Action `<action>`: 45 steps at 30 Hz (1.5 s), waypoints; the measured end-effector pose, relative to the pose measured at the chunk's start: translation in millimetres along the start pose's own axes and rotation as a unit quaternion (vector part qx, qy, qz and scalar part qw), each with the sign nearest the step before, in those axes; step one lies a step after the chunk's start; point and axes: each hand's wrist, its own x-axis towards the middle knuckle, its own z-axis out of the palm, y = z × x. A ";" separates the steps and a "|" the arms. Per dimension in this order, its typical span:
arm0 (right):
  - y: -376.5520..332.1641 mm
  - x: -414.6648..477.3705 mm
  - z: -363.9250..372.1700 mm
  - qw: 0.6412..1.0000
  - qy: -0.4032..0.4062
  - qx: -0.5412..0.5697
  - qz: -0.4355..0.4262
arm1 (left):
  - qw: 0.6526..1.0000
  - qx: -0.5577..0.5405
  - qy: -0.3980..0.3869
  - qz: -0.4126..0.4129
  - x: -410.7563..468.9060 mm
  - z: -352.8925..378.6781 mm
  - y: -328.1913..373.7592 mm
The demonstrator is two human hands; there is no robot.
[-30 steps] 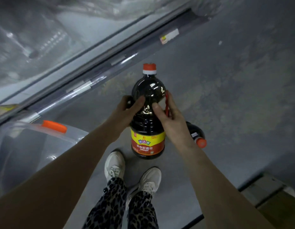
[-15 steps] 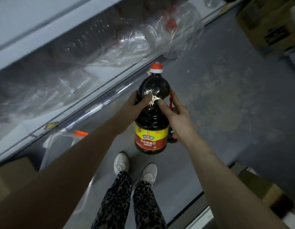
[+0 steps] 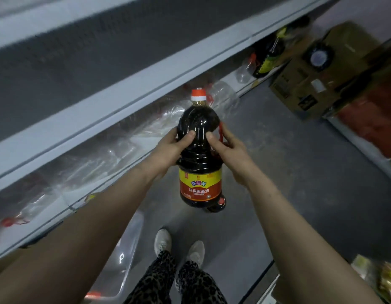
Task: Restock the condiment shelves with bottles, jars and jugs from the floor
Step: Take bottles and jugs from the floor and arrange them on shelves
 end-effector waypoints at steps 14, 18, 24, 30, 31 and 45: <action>-150.6 -39.1 -14.8 0.994 -0.019 -0.041 -0.095 | 0.993 0.046 0.045 0.099 -78.7 4.4 152.3; -189.6 -32.5 -30.8 0.987 -0.056 -0.043 -0.145 | 0.982 0.049 0.092 0.155 -85.4 15.8 187.2; -247.0 -24.7 -57.2 0.963 -0.109 -0.071 -0.237 | 0.970 0.044 0.143 0.194 -93.3 35.9 235.9; -297.7 -22.8 -79.4 0.942 -0.129 -0.080 -0.299 | 0.954 0.040 0.168 0.247 -103.1 52.6 275.7; -306.7 -24.4 -83.0 0.938 -0.138 -0.082 -0.307 | 0.950 0.042 0.170 0.258 -106.5 55.0 282.0; -435.9 -20.9 -73.9 0.876 -0.232 -0.043 -0.420 | 0.898 0.085 0.230 0.365 -145.5 34.3 390.5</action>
